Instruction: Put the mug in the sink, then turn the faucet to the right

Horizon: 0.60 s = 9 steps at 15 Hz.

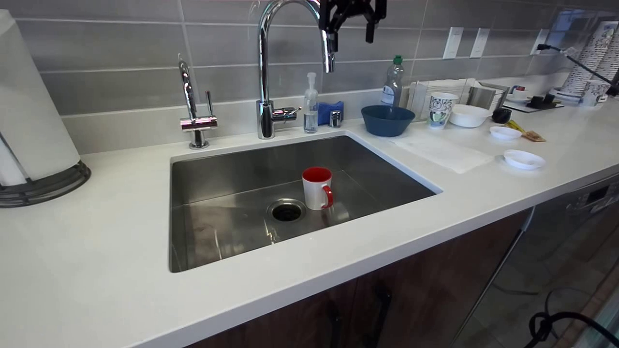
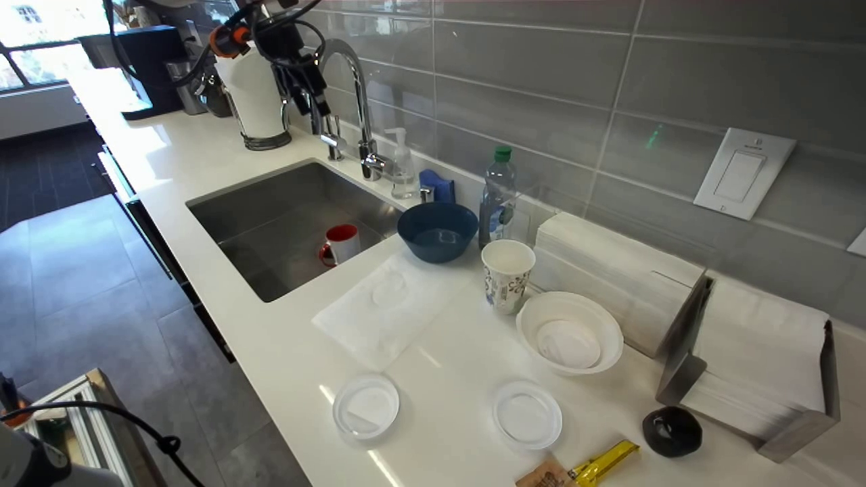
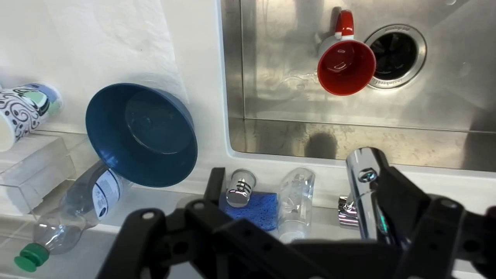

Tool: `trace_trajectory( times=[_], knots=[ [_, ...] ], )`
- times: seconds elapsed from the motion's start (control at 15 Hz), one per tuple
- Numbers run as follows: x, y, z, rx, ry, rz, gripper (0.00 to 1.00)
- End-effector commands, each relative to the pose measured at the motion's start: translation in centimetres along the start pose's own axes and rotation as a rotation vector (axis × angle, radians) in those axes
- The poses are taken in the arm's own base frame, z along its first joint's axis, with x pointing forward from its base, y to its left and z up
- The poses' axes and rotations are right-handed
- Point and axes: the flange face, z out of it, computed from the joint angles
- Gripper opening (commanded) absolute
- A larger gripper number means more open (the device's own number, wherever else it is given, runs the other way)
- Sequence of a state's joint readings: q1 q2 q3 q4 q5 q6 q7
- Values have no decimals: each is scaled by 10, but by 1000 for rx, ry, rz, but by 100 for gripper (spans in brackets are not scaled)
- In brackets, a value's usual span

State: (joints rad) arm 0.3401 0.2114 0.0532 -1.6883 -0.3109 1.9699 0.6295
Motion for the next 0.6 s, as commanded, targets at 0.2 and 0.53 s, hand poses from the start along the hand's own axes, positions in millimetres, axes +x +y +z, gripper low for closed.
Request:
trace_trajectory(
  times=[0.2, 0.53],
  knots=[
    [-3, 11, 0, -2, 52, 36, 100],
    [-4, 13, 1, -9, 62, 43, 100]
  ],
)
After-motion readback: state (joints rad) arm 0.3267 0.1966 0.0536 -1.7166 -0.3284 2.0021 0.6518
